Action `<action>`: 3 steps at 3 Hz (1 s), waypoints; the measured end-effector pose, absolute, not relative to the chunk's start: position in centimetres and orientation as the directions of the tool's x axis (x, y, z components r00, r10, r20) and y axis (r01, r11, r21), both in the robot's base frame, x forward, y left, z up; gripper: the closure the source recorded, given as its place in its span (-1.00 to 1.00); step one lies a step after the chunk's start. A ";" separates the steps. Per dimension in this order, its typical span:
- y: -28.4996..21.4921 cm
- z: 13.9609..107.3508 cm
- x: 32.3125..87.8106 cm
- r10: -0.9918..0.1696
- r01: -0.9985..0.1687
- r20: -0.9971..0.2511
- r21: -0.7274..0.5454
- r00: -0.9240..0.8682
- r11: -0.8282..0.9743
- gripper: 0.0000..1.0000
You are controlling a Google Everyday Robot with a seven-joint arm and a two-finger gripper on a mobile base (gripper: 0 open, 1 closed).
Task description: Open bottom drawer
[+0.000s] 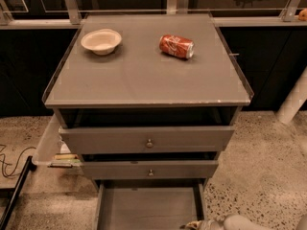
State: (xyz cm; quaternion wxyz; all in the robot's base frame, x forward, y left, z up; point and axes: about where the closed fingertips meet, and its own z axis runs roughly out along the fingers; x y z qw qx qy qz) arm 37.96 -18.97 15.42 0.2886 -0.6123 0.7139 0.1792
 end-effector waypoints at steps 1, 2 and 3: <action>-19.0 15.4 38.0 -0.771 -0.978 -0.632 -0.098 -0.083 0.186 -0.79; -19.0 15.4 38.0 -0.771 -0.978 -0.632 -0.098 -0.083 0.186 -1.00; -19.0 15.4 38.0 -0.771 -0.978 -0.632 -0.098 -0.083 0.186 -1.00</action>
Offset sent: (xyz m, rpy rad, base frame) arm 0.0000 0.0000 0.0000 0.0000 0.0000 0.0000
